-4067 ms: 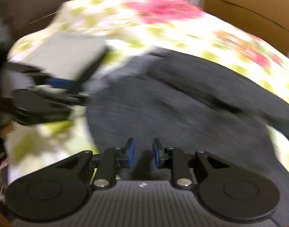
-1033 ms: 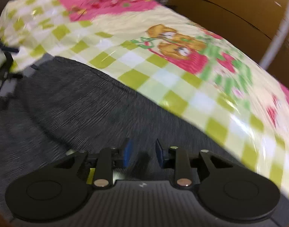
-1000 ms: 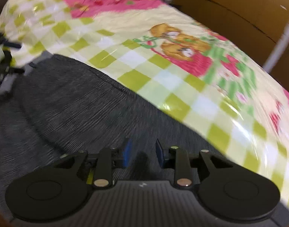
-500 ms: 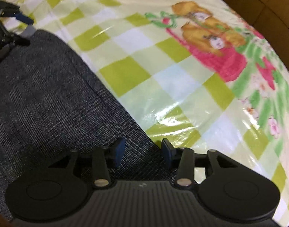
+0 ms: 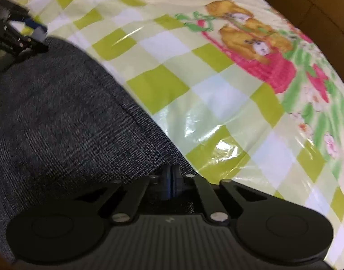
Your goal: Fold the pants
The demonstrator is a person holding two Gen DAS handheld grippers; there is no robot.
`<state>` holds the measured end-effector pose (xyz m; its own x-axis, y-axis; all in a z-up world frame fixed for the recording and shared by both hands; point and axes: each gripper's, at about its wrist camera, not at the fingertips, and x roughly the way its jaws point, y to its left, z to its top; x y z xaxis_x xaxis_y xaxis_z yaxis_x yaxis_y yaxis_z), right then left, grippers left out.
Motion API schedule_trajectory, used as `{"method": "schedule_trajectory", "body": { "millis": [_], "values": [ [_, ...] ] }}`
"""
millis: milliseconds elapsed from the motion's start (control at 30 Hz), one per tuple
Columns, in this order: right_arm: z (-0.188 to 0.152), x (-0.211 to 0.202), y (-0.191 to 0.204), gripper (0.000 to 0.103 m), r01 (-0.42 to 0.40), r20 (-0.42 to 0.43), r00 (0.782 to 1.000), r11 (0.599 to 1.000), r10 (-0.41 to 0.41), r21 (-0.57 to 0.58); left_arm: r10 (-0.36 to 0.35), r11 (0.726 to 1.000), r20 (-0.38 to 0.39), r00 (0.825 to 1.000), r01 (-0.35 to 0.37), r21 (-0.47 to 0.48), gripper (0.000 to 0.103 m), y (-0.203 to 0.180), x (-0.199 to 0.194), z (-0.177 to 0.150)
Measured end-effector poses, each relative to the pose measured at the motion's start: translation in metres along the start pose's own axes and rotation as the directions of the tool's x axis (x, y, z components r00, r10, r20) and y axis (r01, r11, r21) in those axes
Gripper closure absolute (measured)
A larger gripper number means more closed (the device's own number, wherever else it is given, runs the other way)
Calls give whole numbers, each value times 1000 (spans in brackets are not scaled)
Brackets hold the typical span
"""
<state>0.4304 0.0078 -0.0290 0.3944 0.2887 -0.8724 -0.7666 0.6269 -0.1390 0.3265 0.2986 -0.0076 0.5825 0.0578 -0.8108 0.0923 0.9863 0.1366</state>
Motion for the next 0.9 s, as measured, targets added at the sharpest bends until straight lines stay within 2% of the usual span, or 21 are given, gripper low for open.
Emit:
{"method": "schedule_trajectory", "body": {
  "millis": [167, 300, 400, 433, 500, 600, 633, 667, 700, 733, 833, 900],
  "values": [
    [-3, -39, -6, 102, 4, 88, 996, 998, -9, 64, -22, 1000, 53, 998, 21, 9, 78, -3, -32, -2],
    [-13, -89, 1, 103, -19, 181, 983, 995, 1, 99, -67, 997, 105, 992, 64, 31, 79, -10, -65, -17],
    [-31, -136, 23, 103, -52, 235, 971, 996, 33, 77, -69, 996, 130, 989, 61, 63, 79, -15, -83, -31],
    [-38, -148, 32, 103, -63, 237, 970, 997, 49, 52, -71, 996, 137, 988, 63, 62, 79, -14, -85, -34],
    [-43, -153, 43, 103, -36, 219, 975, 999, 30, 22, -85, 996, 119, 989, 82, 29, 79, -8, -80, -33],
    [-34, -132, 41, 98, -22, 191, 981, 998, 10, 62, -80, 997, 124, 989, 80, 8, 68, -2, -70, -29],
    [-29, -123, 40, 96, -30, 178, 984, 998, 20, 58, -77, 997, 116, 990, 75, 23, 58, -1, -64, -26],
    [-22, -111, 39, 86, -26, 159, 987, 999, 19, 44, -77, 997, 115, 990, 73, 40, 49, 0, -59, -25],
    [-16, -102, 40, 82, -11, 162, 987, 999, 6, 31, -75, 996, 112, 991, 69, 60, 45, 1, -54, -23],
    [-7, -90, 41, 80, -3, 159, 987, 1000, 3, 1, -75, 994, 95, 993, 67, 90, 36, 2, -45, -20],
    [14, -60, 42, 66, -40, 131, 990, 997, 49, -68, -46, 987, 36, 998, 40, 154, 32, 5, -19, -11],
    [28, -39, 38, 62, -46, 122, 991, 994, 59, -102, -44, 982, -8, 999, 45, 184, 28, 9, -6, -6]
  ]
}}
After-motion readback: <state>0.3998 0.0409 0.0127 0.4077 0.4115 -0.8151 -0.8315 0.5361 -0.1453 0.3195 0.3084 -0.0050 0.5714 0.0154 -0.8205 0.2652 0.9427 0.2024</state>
